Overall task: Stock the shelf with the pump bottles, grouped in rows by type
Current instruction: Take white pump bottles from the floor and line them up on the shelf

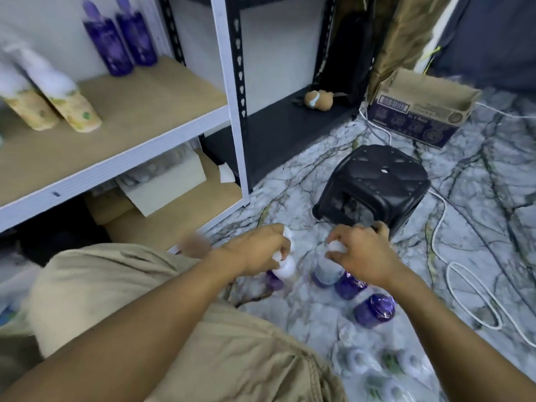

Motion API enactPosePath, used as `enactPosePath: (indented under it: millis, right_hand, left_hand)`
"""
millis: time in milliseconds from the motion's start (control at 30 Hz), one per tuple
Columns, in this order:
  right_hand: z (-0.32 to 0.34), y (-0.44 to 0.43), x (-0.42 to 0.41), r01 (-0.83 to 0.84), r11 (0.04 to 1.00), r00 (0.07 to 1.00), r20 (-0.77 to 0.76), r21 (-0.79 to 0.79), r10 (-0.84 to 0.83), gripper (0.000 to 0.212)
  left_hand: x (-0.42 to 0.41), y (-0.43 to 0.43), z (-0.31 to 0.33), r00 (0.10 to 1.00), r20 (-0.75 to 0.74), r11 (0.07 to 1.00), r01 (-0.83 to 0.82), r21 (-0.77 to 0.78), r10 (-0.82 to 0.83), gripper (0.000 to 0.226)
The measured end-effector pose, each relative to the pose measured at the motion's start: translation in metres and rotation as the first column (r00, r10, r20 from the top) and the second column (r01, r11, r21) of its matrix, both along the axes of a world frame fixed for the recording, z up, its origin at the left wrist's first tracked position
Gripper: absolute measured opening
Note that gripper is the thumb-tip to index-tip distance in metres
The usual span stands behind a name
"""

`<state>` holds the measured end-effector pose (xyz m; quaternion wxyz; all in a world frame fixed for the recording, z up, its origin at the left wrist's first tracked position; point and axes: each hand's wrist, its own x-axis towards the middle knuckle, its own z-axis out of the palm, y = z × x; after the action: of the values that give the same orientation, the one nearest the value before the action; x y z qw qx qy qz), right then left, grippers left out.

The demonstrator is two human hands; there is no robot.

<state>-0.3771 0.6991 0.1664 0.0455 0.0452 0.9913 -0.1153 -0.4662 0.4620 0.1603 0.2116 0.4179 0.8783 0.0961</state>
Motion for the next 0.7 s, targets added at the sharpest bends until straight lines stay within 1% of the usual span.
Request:
enactPosePath:
  millis: [133, 200, 267, 333, 433, 533, 600, 700]
  right_hand:
    - [0.052, -0.036, -0.055, -0.099, 0.995, 0.99, -0.105, 0.001, 0.099, 0.02]
    - [0.082, -0.059, -0.083, -0.156, 0.988, 0.974, -0.165, 0.01, 0.156, 0.017]
    - [0.112, -0.087, -0.111, -0.218, 0.975, 0.949, -0.223, 0.034, 0.22, 0.014]
    - [0.139, -0.115, -0.137, -0.268, 0.963, 0.922, -0.281, 0.032, 0.266, 0.017]
    - [0.176, -0.159, -0.174, -0.348, 0.937, 0.879, -0.358, -0.029, 0.315, 0.018]
    - [0.211, -0.203, -0.206, -0.427, 0.904, 0.825, -0.423, -0.031, 0.375, 0.015]
    - [0.228, -0.234, -0.224, -0.463, 0.886, 0.801, -0.433, -0.009, 0.414, 0.015]
    - [0.246, -0.277, -0.248, -0.519, 0.854, 0.765, -0.427, 0.032, 0.481, 0.015]
  left_hand:
    - [-0.031, -0.048, 0.057, 0.985, -0.167, 0.999, -0.051, 0.01, 0.052, 0.019]
    - [-0.044, -0.075, 0.09, 0.964, -0.252, 0.996, -0.089, -0.007, 0.084, 0.019]
    - [-0.056, -0.104, 0.125, 0.943, -0.308, 0.991, -0.133, -0.01, 0.123, 0.019]
    - [-0.065, -0.134, 0.159, 0.913, -0.367, 0.981, -0.192, -0.003, 0.178, 0.019]
    - [-0.074, -0.182, 0.205, 0.851, -0.455, 0.956, -0.294, -0.002, 0.261, 0.018]
    - [-0.076, -0.23, 0.239, 0.798, -0.501, 0.923, -0.386, 0.004, 0.336, 0.015]
    - [-0.078, -0.258, 0.254, 0.767, -0.515, 0.901, -0.433, 0.024, 0.382, 0.012]
    - [-0.08, -0.295, 0.268, 0.725, -0.514, 0.855, -0.517, 0.034, 0.459, 0.016]
